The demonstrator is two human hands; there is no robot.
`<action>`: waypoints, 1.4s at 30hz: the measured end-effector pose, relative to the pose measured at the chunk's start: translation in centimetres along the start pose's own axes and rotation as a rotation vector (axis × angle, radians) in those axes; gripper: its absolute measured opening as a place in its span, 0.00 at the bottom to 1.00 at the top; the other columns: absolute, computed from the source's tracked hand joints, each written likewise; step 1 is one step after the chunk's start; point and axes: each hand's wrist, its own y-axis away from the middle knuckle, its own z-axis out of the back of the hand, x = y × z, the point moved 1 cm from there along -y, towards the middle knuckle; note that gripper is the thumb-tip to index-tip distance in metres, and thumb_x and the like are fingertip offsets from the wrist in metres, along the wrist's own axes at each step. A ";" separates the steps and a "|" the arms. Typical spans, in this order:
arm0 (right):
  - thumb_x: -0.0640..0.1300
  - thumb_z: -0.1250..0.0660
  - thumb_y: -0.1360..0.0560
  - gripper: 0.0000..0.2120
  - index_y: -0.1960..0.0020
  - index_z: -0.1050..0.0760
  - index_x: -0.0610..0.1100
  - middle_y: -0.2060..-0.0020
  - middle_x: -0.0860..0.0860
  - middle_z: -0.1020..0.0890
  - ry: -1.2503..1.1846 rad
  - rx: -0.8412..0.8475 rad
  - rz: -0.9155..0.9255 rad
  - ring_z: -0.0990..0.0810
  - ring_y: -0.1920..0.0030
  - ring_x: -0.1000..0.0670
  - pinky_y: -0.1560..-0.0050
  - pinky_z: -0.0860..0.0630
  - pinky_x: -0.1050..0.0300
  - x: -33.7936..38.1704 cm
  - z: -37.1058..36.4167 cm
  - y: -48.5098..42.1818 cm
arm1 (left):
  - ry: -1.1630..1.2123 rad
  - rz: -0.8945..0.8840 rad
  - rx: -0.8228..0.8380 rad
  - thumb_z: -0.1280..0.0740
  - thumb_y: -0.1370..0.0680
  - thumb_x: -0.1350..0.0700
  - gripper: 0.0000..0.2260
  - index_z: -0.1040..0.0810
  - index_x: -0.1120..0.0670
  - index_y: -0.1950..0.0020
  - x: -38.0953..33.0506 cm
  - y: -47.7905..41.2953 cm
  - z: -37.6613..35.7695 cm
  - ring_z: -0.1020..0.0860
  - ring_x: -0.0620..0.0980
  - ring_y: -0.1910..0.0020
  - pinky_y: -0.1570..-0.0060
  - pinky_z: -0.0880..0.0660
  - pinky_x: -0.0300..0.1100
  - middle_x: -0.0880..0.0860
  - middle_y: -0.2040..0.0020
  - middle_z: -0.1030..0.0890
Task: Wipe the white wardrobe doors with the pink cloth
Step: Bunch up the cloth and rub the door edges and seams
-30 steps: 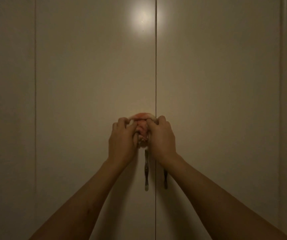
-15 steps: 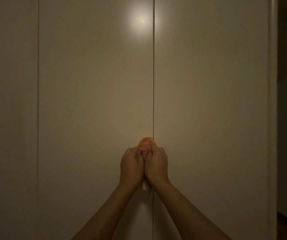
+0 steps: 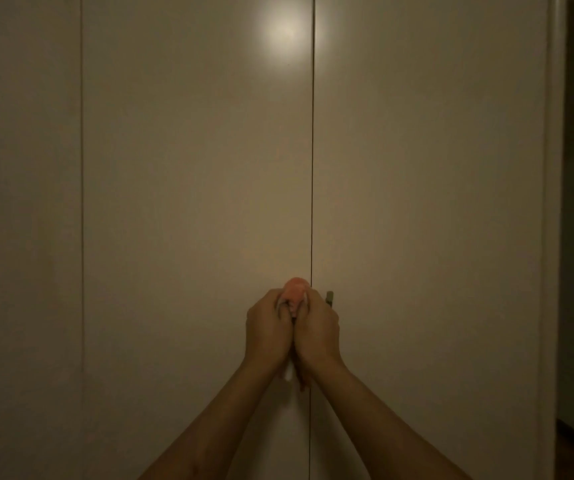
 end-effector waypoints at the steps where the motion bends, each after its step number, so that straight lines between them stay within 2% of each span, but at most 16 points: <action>1: 0.44 0.43 0.19 0.10 0.54 0.25 0.48 0.59 0.50 0.20 -0.003 0.004 0.001 0.22 0.59 0.51 0.62 0.31 0.61 0.1 -0.1 -0.2 | -0.003 -0.006 -0.003 0.39 0.21 0.59 0.08 0.20 0.56 0.53 -0.2 -0.2 0.0 0.21 0.50 0.60 0.57 0.23 0.48 0.52 0.58 0.18; 4: 0.45 0.45 0.18 0.09 0.51 0.26 0.48 0.58 0.51 0.21 0.074 0.016 0.021 0.23 0.58 0.51 0.60 0.33 0.59 0.8 0.1 -1.5 | -0.016 -0.043 -0.022 0.39 0.21 0.59 0.08 0.20 0.56 0.54 -0.9 -1.4 0.2 0.21 0.52 0.59 0.57 0.24 0.49 0.53 0.58 0.18; 9: 0.45 0.45 0.19 0.08 0.53 0.28 0.48 0.57 0.49 0.20 0.159 -0.002 0.086 0.21 0.54 0.45 0.53 0.27 0.53 2.9 0.9 -4.9 | -0.068 -0.093 -0.027 0.41 0.22 0.59 0.10 0.20 0.57 0.54 -3.1 -4.6 0.7 0.21 0.55 0.58 0.56 0.24 0.49 0.56 0.57 0.17; 11: 0.43 0.43 0.20 0.08 0.55 0.27 0.51 0.63 0.58 0.23 0.141 -0.015 0.135 0.23 0.59 0.51 0.57 0.30 0.58 4.1 1.4 -6.4 | -0.067 -0.111 -0.040 0.41 0.22 0.60 0.10 0.20 0.57 0.54 -4.5 -6.1 0.9 0.21 0.55 0.58 0.56 0.25 0.48 0.56 0.57 0.17; 13: 0.41 0.41 0.22 0.09 0.56 0.26 0.53 0.67 0.61 0.27 0.130 -0.032 0.189 0.26 0.62 0.55 0.61 0.34 0.65 5.7 2.0 -8.3 | -0.059 -0.124 -0.060 0.41 0.22 0.60 0.10 0.20 0.58 0.54 -6.0 -7.9 1.0 0.21 0.55 0.58 0.57 0.25 0.48 0.57 0.57 0.17; 16: 0.40 0.42 0.23 0.11 0.57 0.25 0.53 0.65 0.59 0.23 0.086 -0.043 0.245 0.24 0.64 0.58 0.66 0.33 0.72 8.2 2.8 -11.3 | -0.042 -0.143 -0.094 0.41 0.23 0.61 0.10 0.21 0.59 0.55 -8.3 -10.8 1.4 0.22 0.54 0.59 0.61 0.29 0.44 0.55 0.58 0.18; 19: 0.41 0.44 0.22 0.13 0.57 0.26 0.55 0.61 0.54 0.21 0.082 -0.043 0.286 0.22 0.61 0.53 0.61 0.27 0.63 10.1 3.5 -13.3 | -0.026 -0.182 -0.116 0.41 0.23 0.61 0.10 0.20 0.59 0.54 -10.1 -12.6 1.9 0.23 0.53 0.60 0.61 0.28 0.44 0.55 0.58 0.19; 20: 0.41 0.45 0.21 0.13 0.56 0.26 0.55 0.61 0.53 0.21 0.090 -0.042 0.294 0.22 0.61 0.53 0.62 0.28 0.64 10.2 3.5 -13.5 | -0.025 -0.193 -0.117 0.41 0.23 0.61 0.10 0.20 0.59 0.54 -10.4 -12.7 1.9 0.23 0.52 0.60 0.61 0.28 0.44 0.55 0.58 0.19; 22: 0.41 0.46 0.21 0.12 0.53 0.26 0.53 0.60 0.51 0.21 0.114 -0.038 0.309 0.22 0.62 0.53 0.66 0.31 0.67 9.7 3.3 -13.4 | -0.024 -0.204 -0.110 0.41 0.23 0.61 0.09 0.21 0.61 0.54 -10.1 -12.4 2.0 0.23 0.53 0.61 0.61 0.28 0.46 0.56 0.59 0.19; 24: 0.41 0.46 0.23 0.12 0.51 0.25 0.52 0.59 0.48 0.20 0.131 -0.024 0.316 0.21 0.60 0.49 0.65 0.30 0.63 8.4 3.0 -12.8 | -0.032 -0.196 -0.082 0.40 0.24 0.60 0.09 0.21 0.60 0.56 -9.0 -11.4 2.0 0.23 0.53 0.62 0.61 0.28 0.47 0.56 0.61 0.19; 29: 0.45 0.45 0.22 0.15 0.44 0.22 0.51 0.56 0.47 0.19 0.155 0.052 0.315 0.21 0.57 0.48 0.60 0.27 0.59 5.5 2.9 -10.1 | -0.075 -0.218 0.002 0.39 0.24 0.60 0.09 0.19 0.58 0.55 -5.8 -8.5 2.4 0.21 0.52 0.61 0.60 0.26 0.46 0.54 0.60 0.18; 32: 0.48 0.46 0.24 0.15 0.46 0.23 0.52 0.57 0.45 0.20 0.196 0.095 0.304 0.22 0.58 0.45 0.61 0.32 0.58 4.4 2.6 -8.6 | -0.152 -0.225 0.035 0.40 0.23 0.58 0.09 0.20 0.56 0.55 -4.4 -7.1 2.6 0.22 0.53 0.61 0.61 0.28 0.45 0.54 0.61 0.18; 35: 0.44 0.45 0.21 0.13 0.46 0.22 0.52 0.59 0.44 0.19 0.267 0.130 0.299 0.23 0.58 0.45 0.60 0.35 0.58 4.0 2.7 -7.5 | -0.262 -0.233 0.077 0.42 0.22 0.56 0.10 0.21 0.55 0.53 -3.6 -6.1 2.8 0.22 0.54 0.59 0.62 0.30 0.45 0.55 0.58 0.18; 37: 0.44 0.44 0.22 0.14 0.47 0.21 0.54 0.60 0.45 0.20 0.322 0.159 0.292 0.23 0.59 0.44 0.60 0.34 0.57 3.9 2.8 -7.0 | -0.348 -0.245 0.093 0.42 0.21 0.57 0.09 0.22 0.56 0.52 -3.4 -5.6 3.0 0.23 0.55 0.58 0.61 0.34 0.44 0.56 0.56 0.18; 40: 0.46 0.44 0.23 0.13 0.49 0.22 0.57 0.60 0.46 0.21 0.382 0.197 0.263 0.23 0.59 0.44 0.61 0.34 0.57 3.4 2.5 -6.2 | -0.430 -0.239 0.126 0.43 0.21 0.56 0.10 0.23 0.57 0.51 -3.0 -4.7 3.0 0.22 0.59 0.56 0.60 0.30 0.46 0.58 0.55 0.18; 42: 0.48 0.46 0.26 0.12 0.53 0.25 0.60 0.59 0.47 0.22 0.420 0.198 0.249 0.22 0.58 0.43 0.61 0.32 0.56 3.2 2.3 -5.3 | -0.457 -0.220 0.147 0.44 0.20 0.55 0.09 0.25 0.56 0.52 -2.4 -3.8 3.0 0.22 0.60 0.56 0.61 0.33 0.45 0.58 0.55 0.19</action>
